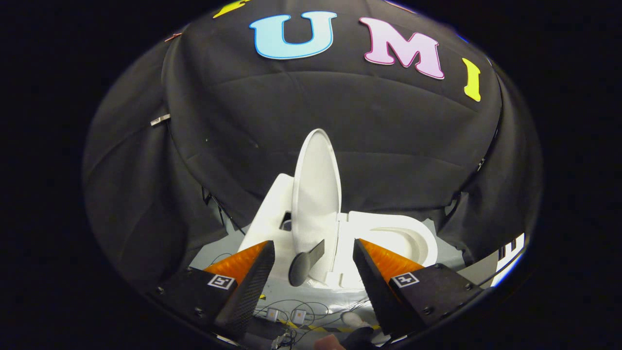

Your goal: Open the toilet lid.

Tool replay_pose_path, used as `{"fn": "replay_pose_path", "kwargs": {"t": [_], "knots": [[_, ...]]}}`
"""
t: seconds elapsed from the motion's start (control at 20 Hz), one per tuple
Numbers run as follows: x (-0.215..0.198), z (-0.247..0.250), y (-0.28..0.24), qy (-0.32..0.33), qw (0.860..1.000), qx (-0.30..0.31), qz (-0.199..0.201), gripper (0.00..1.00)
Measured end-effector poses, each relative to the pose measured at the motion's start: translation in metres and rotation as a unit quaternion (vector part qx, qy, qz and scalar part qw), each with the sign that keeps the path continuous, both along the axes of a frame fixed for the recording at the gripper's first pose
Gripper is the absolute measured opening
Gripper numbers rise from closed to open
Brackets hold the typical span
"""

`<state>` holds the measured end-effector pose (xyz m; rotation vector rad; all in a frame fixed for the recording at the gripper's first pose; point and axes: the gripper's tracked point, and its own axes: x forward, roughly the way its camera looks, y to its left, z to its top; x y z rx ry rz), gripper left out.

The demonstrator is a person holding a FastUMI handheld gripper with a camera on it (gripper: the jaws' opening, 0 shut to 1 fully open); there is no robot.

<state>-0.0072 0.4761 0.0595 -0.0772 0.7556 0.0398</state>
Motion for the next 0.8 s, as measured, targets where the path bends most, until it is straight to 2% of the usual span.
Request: {"fn": "replay_pose_path", "kwargs": {"t": [0.3, 0.8], "knots": [[0.011, 0.044, -0.025, -0.043, 0.999, 0.019, -0.005, 1.00], [0.009, 0.078, -0.100, -0.071, 0.997, 0.041, -0.003, 0.99]]}}
